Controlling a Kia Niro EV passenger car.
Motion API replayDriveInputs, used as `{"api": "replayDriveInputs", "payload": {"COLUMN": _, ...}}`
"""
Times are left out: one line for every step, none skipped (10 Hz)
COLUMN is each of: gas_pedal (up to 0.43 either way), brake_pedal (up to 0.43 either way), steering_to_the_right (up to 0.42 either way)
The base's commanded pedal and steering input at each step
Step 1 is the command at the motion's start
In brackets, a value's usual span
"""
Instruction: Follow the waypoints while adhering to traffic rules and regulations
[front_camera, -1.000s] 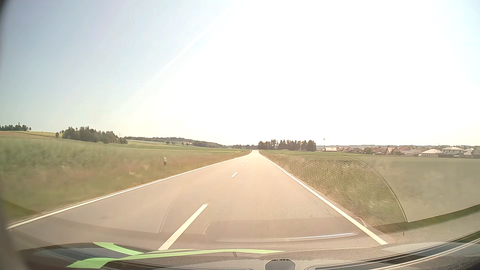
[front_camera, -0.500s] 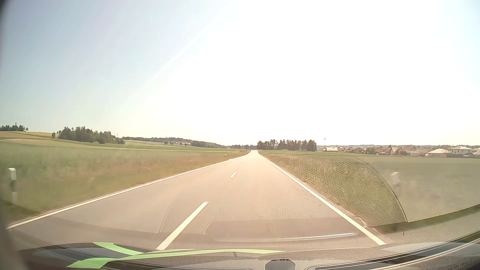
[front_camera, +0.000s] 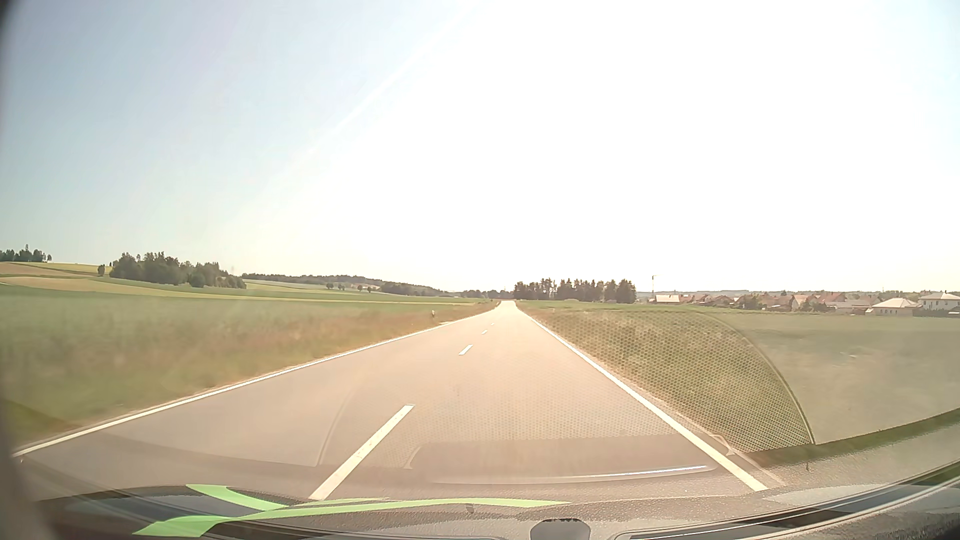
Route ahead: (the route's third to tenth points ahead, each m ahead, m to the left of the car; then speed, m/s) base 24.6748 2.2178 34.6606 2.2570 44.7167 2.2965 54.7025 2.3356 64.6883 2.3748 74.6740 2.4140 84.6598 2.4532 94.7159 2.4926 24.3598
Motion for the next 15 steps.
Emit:
{"api": "replayDriveInputs", "payload": {"gas_pedal": 0.197, "brake_pedal": 0.0, "steering_to_the_right": -0.001}}
{"api": "replayDriveInputs", "payload": {"gas_pedal": 0.209, "brake_pedal": 0.0, "steering_to_the_right": -0.001}}
{"api": "replayDriveInputs", "payload": {"gas_pedal": 0.22, "brake_pedal": 0.0, "steering_to_the_right": -0.001}}
{"api": "replayDriveInputs", "payload": {"gas_pedal": 0.22, "brake_pedal": 0.0, "steering_to_the_right": -0.001}}
{"api": "replayDriveInputs", "payload": {"gas_pedal": 0.24, "brake_pedal": 0.0, "steering_to_the_right": -0.001}}
{"api": "replayDriveInputs", "payload": {"gas_pedal": 0.24, "brake_pedal": 0.0, "steering_to_the_right": -0.001}}
{"api": "replayDriveInputs", "payload": {"gas_pedal": 0.228, "brake_pedal": 0.0, "steering_to_the_right": -0.001}}
{"api": "replayDriveInputs", "payload": {"gas_pedal": 0.22, "brake_pedal": 0.0, "steering_to_the_right": -0.001}}
{"api": "replayDriveInputs", "payload": {"gas_pedal": 0.22, "brake_pedal": 0.0, "steering_to_the_right": -0.001}}
{"api": "replayDriveInputs", "payload": {"gas_pedal": 0.22, "brake_pedal": 0.0, "steering_to_the_right": -0.001}}
{"api": "replayDriveInputs", "payload": {"gas_pedal": 0.22, "brake_pedal": 0.0, "steering_to_the_right": -0.001}}
{"api": "replayDriveInputs", "payload": {"gas_pedal": 0.189, "brake_pedal": 0.0, "steering_to_the_right": -0.001}}
{"api": "replayDriveInputs", "payload": {"gas_pedal": 0.157, "brake_pedal": 0.0, "steering_to_the_right": -0.001}}
{"api": "replayDriveInputs", "payload": {"gas_pedal": 0.15, "brake_pedal": 0.0, "steering_to_the_right": -0.001}}
{"api": "replayDriveInputs", "payload": {"gas_pedal": 0.15, "brake_pedal": 0.0, "steering_to_the_right": -0.001}}
